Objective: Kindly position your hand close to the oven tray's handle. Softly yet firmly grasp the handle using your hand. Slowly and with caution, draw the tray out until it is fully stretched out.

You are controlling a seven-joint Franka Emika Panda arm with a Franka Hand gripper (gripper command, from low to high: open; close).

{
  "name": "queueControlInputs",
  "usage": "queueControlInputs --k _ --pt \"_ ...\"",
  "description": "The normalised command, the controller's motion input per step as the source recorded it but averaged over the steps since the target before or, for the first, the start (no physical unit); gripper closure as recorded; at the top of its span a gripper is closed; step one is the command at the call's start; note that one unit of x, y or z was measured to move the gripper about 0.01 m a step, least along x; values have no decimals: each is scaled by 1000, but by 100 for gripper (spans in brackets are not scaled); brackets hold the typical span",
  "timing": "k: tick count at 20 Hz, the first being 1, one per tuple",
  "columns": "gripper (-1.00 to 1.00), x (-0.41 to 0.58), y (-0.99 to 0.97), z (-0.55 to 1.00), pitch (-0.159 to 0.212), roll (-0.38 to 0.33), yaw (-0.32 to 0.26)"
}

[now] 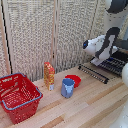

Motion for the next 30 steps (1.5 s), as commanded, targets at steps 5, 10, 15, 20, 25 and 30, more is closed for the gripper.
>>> queueControlInputs --k 5,10,15,20,25,30 --pt "100 0 617 525 -65 -71 -138" --pt "100 0 699 246 -31 -18 -172" --pt "100 0 667 387 -57 11 -165" --pt "100 0 708 320 -36 13 -149" --pt "100 0 777 74 -11 -13 -153" --pt "100 0 793 55 -9 -53 -115"
